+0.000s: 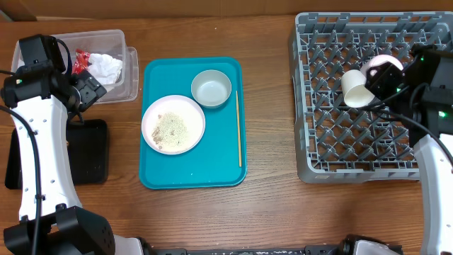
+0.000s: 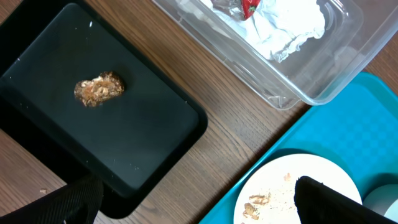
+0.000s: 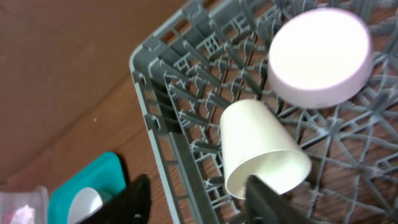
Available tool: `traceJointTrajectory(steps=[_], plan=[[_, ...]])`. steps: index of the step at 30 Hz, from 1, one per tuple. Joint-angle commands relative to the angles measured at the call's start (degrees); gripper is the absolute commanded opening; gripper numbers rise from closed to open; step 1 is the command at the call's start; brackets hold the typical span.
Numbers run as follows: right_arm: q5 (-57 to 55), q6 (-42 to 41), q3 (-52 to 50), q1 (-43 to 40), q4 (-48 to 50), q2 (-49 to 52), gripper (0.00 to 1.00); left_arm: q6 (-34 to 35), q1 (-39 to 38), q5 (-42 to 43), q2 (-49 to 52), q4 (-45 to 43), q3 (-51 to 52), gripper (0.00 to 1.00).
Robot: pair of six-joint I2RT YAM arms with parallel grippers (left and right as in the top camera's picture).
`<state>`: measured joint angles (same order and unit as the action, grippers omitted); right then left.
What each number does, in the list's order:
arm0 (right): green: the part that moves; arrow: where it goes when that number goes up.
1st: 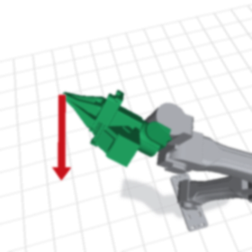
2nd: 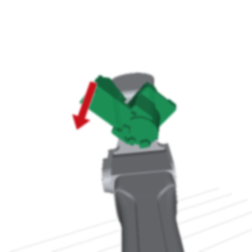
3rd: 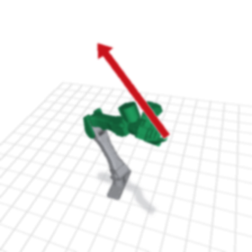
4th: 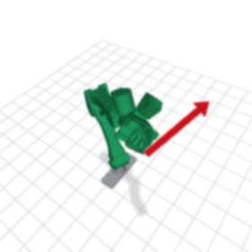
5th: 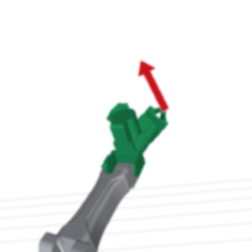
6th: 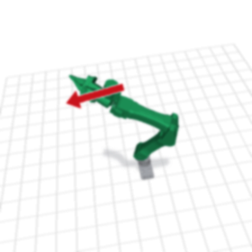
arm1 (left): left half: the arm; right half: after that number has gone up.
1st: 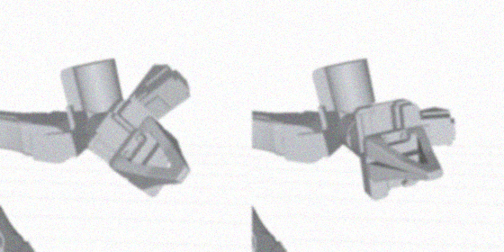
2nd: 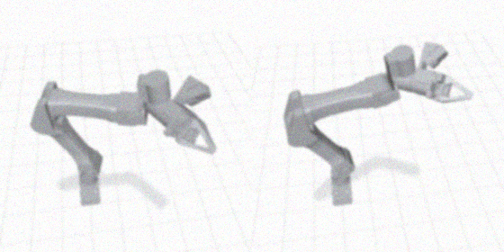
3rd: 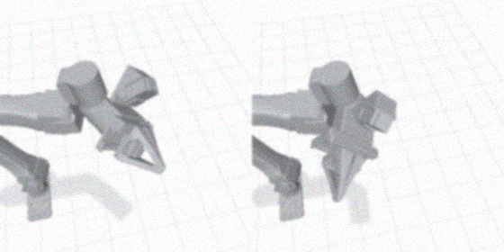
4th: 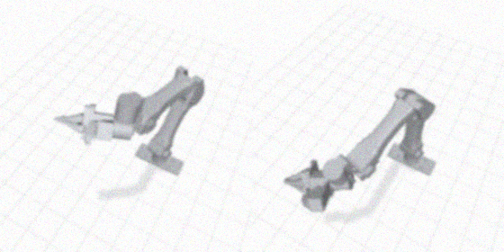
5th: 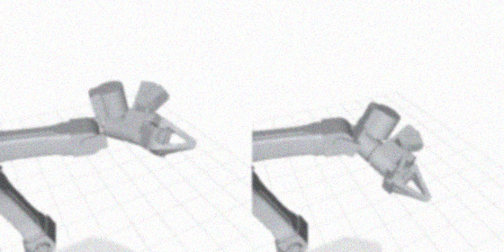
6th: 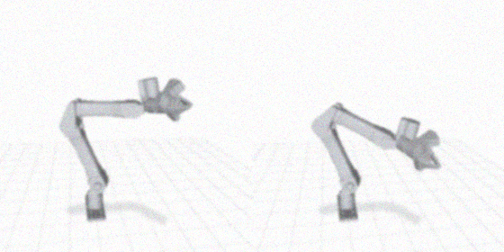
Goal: Sort waste into correct bins and load items into the dishwasher
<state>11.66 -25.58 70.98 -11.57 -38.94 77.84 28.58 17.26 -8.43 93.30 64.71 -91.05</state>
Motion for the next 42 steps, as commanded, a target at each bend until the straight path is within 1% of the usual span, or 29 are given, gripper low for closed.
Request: traceJointTrajectory(steps=[1,4,7,9,13,15,19,24,29,30,42], plan=[[1.7,-9.77,1.14,0.15,0.28,5.53,0.54,0.61,-0.02,-0.55,0.44,-0.09,0.31,1.0],[3.39,-12.15,1.14,1.31,0.31,9.09,0.54,0.61,-0.02,-0.55,0.44,-0.09,0.31,1.0],[3.21,-12.17,1.14,3.15,0.33,11.67,0.52,0.59,-0.02,-0.55,0.44,-0.09,0.31,1.0],[1.18,-12.2,1.14,4.39,0.26,12.79,0.5,0.59,-0.02,-0.55,0.44,-0.09,0.31,1.0],[-5.16,-13.73,1.14,6.29,-0.48,13.55,0.5,0.61,-0.02,-0.55,0.44,-0.09,0.31,1.0],[-6.21,-13.75,1.11,6.47,-0.35,13.7,0.49,0.59,-0.02,-0.55,0.44,-0.09,0.31,1.0],[-8.85,-13.97,1.09,6.47,-0.31,13.9,0.4,0.61,-0.02,-0.55,0.44,-0.09,0.31,1.0],[-10.58,-14.1,1.09,6.47,0.72,15.67,0.39,0.59,-0.02,-0.55,0.44,-0.09,0.31,1.0],[-10.56,-14.05,1.09,6.47,2.34,17.99,0.27,0.61,-0.02,-0.55,0.44,-0.09,0.31,1.0],[-10.54,-13.86,1.11,6.47,2.64,17.88,0.26,0.61,-0.02,-0.55,0.44,-0.09,0.31,1.0],[-10.08,-12.31,1.16,6.47,2.23,13.22,0.26,0.61,-0.02,-0.55,0.44,-0.11,0.31,1.0]])
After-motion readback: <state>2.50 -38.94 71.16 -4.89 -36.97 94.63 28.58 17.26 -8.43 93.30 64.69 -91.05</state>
